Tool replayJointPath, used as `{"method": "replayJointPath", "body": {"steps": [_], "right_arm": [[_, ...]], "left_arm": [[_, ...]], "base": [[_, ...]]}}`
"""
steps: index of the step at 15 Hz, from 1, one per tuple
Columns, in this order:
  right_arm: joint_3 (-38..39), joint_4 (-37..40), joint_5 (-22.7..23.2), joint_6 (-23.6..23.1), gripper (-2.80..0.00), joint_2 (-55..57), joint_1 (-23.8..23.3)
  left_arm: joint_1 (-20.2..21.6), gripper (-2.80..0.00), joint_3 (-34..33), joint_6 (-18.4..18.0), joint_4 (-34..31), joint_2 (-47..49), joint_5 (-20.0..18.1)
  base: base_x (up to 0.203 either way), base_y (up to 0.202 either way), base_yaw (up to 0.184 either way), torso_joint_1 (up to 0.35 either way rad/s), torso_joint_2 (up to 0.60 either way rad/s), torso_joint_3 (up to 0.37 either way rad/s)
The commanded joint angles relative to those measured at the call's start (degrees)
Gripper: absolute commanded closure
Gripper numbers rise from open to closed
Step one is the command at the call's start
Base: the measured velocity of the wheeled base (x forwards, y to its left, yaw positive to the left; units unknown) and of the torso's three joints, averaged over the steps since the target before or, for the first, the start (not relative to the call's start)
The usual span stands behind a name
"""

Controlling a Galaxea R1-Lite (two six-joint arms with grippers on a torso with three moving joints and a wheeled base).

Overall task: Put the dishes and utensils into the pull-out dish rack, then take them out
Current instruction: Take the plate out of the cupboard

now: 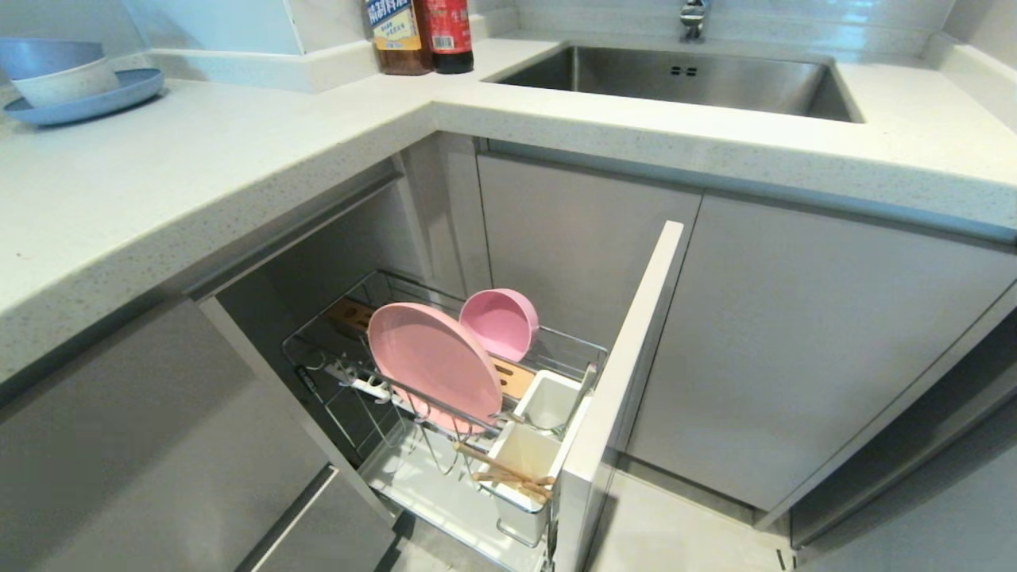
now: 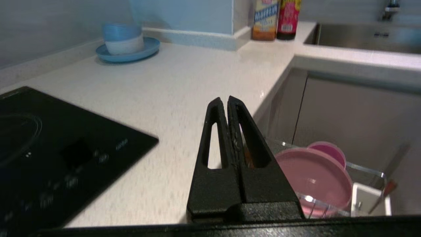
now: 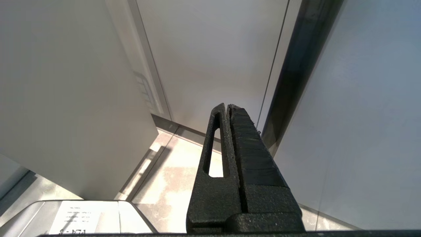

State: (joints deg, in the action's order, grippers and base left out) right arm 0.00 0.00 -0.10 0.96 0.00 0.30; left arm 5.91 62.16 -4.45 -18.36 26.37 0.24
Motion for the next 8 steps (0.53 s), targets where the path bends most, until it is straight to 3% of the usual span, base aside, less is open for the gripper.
{"method": "replayJointPath", "body": {"steps": [1,5,8], "right_arm": [[0.09,0.0,0.01,0.0,0.0,0.0,0.05],[0.09,0.0,0.01,0.0,0.0,0.0,0.05],[0.09,0.0,0.01,0.0,0.0,0.0,0.05]], "left_arm": [[-1.65,0.0,-7.72,-0.91,-0.04,-9.01,0.05],[-4.86,0.0,-24.62,-5.92,-0.1,-21.45,0.69],[-5.4,0.0,-34.14,-5.57,0.09,-25.82,0.73]], "base": [[0.0,0.0,0.0,0.0,0.0,0.0],[0.0,0.0,0.0,0.0,0.0,0.0],[0.0,0.0,0.0,0.0,0.0,0.0]]}}
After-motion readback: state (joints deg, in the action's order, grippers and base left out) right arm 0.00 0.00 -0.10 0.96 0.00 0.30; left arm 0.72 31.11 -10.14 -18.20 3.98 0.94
